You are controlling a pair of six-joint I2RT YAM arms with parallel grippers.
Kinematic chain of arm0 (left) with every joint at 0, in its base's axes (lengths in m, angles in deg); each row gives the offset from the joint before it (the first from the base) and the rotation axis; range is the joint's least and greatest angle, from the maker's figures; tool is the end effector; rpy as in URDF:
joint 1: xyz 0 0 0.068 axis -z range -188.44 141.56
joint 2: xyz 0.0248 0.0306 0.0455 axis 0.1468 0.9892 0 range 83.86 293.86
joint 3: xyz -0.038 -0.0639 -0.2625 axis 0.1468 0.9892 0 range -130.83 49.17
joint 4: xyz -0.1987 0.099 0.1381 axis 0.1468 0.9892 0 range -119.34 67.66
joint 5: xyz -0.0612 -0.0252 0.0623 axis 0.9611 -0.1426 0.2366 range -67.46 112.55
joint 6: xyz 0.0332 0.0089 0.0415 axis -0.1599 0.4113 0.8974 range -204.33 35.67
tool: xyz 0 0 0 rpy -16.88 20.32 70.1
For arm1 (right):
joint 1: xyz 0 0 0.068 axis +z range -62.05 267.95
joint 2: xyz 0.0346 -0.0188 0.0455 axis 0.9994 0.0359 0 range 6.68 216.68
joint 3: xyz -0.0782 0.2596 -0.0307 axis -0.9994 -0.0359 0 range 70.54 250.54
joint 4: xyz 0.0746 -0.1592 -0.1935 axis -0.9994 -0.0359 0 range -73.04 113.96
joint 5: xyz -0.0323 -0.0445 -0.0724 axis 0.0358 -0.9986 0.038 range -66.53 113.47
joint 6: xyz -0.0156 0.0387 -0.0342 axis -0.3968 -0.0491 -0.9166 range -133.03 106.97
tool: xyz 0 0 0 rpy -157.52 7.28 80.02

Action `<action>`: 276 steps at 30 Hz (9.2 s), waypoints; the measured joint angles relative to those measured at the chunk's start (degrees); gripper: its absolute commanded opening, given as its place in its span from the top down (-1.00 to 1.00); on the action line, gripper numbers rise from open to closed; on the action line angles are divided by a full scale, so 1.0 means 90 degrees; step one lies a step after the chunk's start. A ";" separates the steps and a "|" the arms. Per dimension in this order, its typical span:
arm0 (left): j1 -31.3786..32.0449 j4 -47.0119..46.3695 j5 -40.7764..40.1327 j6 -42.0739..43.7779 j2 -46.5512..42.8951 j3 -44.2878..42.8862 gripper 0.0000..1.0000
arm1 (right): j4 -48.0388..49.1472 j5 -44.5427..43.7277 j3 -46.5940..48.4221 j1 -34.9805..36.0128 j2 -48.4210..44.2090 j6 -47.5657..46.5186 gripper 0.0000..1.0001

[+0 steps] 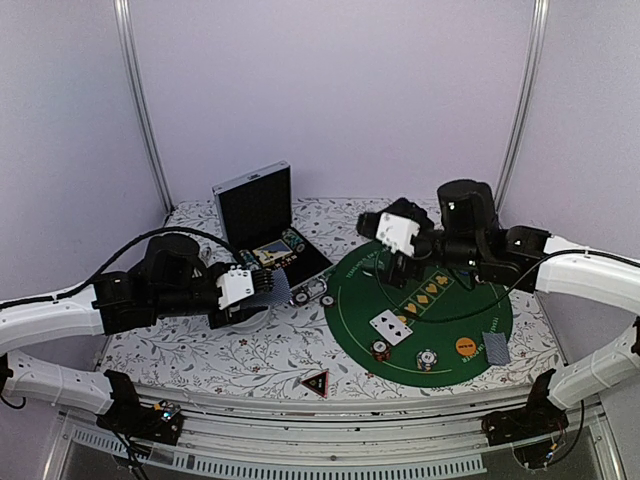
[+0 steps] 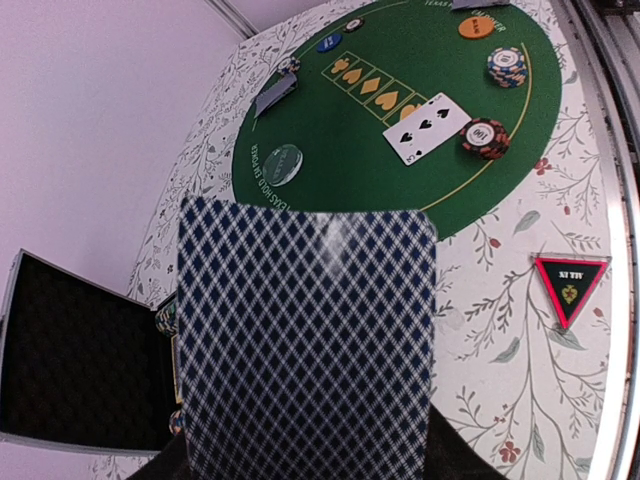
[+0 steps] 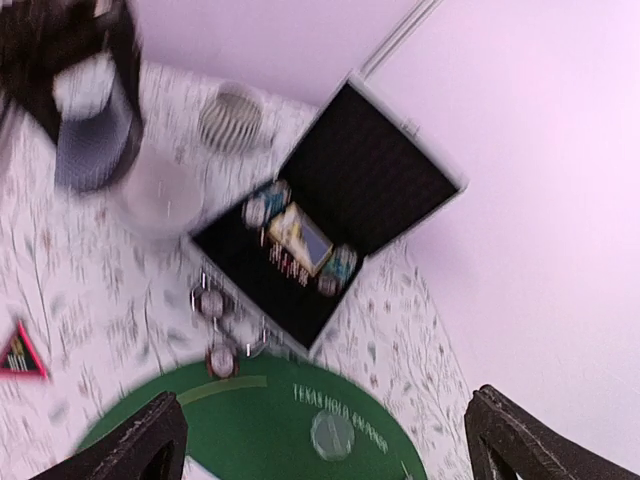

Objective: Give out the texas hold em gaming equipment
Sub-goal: Flop the poker card in the community card area, then pick up the poker card from the face-down deck piles, then flop the poker card in the community card area, then pick up the poker card from the face-down deck piles.

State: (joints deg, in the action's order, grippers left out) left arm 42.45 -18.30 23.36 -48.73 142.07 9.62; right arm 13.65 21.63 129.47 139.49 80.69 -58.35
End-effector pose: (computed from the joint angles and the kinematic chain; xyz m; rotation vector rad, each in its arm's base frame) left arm 0.1431 -0.1768 0.2621 1.4409 1.5194 -0.1766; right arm 0.1865 0.2331 0.3145 -1.4930 1.3515 0.0368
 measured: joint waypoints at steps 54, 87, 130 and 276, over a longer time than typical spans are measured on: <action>0.0000 0.0019 -0.0160 0.0002 -0.0007 0.0019 -0.06 | 0.0231 0.3094 0.2630 0.0432 0.3485 0.5984 0.07; 0.0000 0.0015 -0.0160 0.0002 -0.0007 0.0019 -0.06 | -0.1792 0.3184 0.3174 0.0197 0.2278 0.5231 0.96; 0.0000 0.0017 -0.0121 0.0002 -0.0017 0.0019 -0.07 | -0.1222 -0.1535 -0.0821 -0.0913 0.2608 -0.0197 0.95; 0.0000 -0.0044 -0.0284 0.0046 -0.0148 0.0080 -0.07 | -0.0678 0.3344 0.2897 0.0287 0.2596 0.5107 0.96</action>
State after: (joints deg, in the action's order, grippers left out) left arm 42.45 -18.69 20.81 -48.32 140.74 10.35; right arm 7.56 51.72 155.55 142.07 104.06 -12.38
